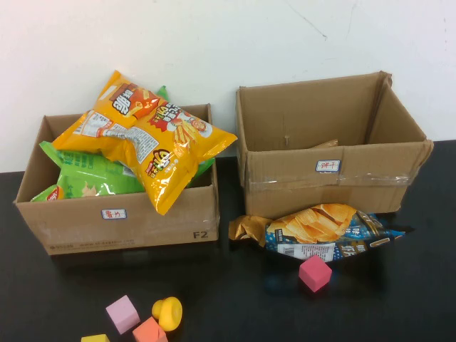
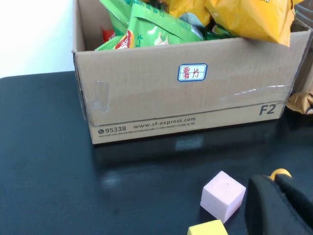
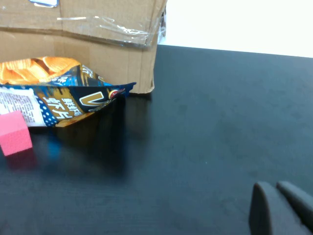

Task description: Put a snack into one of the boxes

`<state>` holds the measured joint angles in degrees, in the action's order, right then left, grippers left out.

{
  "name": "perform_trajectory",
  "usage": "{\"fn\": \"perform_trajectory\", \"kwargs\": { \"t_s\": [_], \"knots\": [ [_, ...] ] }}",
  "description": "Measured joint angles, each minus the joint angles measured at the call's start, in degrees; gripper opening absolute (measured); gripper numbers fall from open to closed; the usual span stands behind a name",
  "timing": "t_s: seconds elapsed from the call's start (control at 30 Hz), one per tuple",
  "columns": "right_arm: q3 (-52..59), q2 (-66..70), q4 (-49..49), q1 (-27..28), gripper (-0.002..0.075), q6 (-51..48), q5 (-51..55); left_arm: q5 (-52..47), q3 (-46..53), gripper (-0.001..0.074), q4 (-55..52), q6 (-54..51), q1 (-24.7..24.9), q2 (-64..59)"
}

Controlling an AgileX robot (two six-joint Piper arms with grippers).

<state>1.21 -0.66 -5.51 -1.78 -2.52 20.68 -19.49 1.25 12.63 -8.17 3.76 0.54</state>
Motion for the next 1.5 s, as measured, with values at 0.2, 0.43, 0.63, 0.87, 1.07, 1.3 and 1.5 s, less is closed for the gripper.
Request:
{"fn": "perform_trajectory", "kwargs": {
  "t_s": [0.2,0.43,0.63,0.87,1.07,1.3,1.5],
  "knots": [
    [0.0,0.0,0.0,0.0,-0.0001,-0.2,0.0,0.0,0.0,-0.0001,0.0,0.0,0.0,0.0],
    [0.0,0.0,0.0,0.0,-0.0001,-0.3,0.0,0.0,0.0,-0.0001,0.0,0.0,0.0,0.0],
    [0.0,0.0,0.0,0.0,-0.0001,-0.3,0.0,0.0,0.0,-0.0001,0.0,0.1,0.0,0.0],
    [0.0,0.0,0.0,0.0,-0.0001,-0.3,0.0,0.0,0.0,-0.0001,0.0,0.1,0.0,0.0],
    [0.0,0.0,0.0,0.0,-0.0001,-0.4,0.0,0.0,0.0,-0.0001,0.0,0.1,0.0,0.0],
    [0.1,0.0,0.0,0.0,-0.0001,-0.4,-0.4,0.0,0.0,-0.0001,0.0,0.1,0.0,0.0],
    [0.5,0.0,0.0,0.0,-0.0001,-0.4,-13.6,8.6,0.2,-0.0001,4.1,0.1,0.0,0.0]
  ]
}}
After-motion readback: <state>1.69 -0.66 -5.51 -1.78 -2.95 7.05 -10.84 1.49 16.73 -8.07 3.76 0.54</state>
